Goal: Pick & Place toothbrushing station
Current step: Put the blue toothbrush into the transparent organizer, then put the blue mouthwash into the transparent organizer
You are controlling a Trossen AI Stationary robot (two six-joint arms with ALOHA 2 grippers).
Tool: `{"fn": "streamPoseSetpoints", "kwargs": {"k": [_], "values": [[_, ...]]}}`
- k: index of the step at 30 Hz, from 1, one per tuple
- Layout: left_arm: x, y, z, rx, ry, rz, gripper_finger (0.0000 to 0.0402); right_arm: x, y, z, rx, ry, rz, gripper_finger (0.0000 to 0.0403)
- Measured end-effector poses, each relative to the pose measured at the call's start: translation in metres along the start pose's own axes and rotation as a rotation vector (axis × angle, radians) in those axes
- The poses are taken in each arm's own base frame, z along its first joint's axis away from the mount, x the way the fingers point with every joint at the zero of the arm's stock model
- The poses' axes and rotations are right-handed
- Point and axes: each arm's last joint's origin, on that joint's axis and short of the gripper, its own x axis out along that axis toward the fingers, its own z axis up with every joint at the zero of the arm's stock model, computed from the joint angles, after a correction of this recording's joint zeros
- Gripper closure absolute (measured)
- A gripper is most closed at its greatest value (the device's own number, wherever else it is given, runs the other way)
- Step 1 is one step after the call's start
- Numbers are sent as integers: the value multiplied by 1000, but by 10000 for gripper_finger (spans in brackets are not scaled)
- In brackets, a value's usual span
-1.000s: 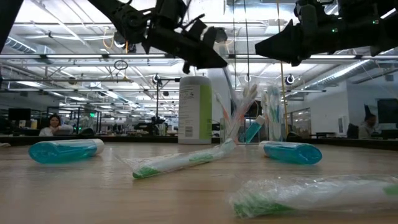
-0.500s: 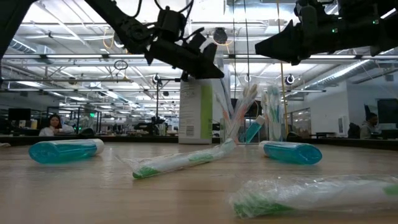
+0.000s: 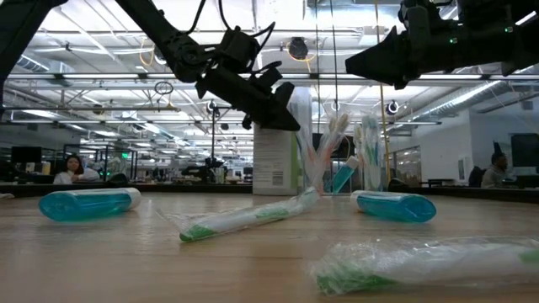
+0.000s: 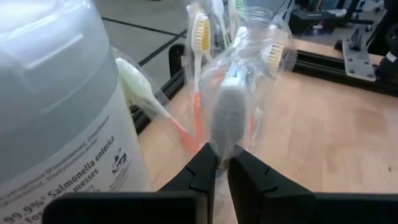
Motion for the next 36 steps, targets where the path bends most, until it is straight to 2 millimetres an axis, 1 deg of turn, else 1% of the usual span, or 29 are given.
{"fn": "streamPoseSetpoints", "kwargs": {"k": [5,13,17,24,33,36], "values": [[0,0,0,25,2,-1,339,0,0,0,0,0,0,271],[0,-10,1,44,-16,-24,288,0,0,1,4,-9,0,271],[0,-10,1,43,-11,-20,269,0,0,1,5,-9,0,271],[0,-10,1,17,-16,-16,264,0,0,1,5,-9,-1,271],[0,-10,-6,23,56,-14,263,0,0,0,3,-4,0,271],[-2,-11,-5,24,67,-13,263,0,0,0,3,-4,0,271]]}}
